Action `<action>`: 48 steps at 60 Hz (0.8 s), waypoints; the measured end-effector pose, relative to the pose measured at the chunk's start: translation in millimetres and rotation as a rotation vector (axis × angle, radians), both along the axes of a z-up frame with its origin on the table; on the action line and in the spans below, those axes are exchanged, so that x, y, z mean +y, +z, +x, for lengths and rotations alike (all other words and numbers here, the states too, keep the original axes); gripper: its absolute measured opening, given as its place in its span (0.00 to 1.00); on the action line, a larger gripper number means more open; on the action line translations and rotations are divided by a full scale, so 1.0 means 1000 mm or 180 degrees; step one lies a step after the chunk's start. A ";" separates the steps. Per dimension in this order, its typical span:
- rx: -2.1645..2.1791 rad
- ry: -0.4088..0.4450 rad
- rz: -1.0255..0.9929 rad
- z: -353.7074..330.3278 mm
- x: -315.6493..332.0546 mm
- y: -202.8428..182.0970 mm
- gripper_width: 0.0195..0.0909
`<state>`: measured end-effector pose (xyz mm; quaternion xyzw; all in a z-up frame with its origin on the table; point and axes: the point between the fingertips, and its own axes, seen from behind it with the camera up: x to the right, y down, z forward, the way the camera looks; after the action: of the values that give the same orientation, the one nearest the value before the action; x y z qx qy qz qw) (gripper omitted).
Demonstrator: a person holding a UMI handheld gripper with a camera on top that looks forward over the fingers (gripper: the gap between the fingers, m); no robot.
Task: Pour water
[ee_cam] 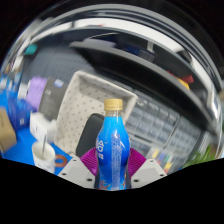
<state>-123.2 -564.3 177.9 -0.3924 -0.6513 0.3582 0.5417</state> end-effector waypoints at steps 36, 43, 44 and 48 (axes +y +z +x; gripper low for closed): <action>-0.0061 0.0043 -0.1315 -0.007 0.020 -0.091 0.23; -0.0088 0.0014 -0.1353 -0.008 0.021 -0.091 0.27; -0.0089 0.0010 -0.1358 -0.007 0.021 -0.091 0.29; -0.0086 -0.0006 -0.1359 -0.007 0.021 -0.091 0.35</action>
<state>-130.3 -543.3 87.1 -0.5037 -0.5674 0.4823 0.4379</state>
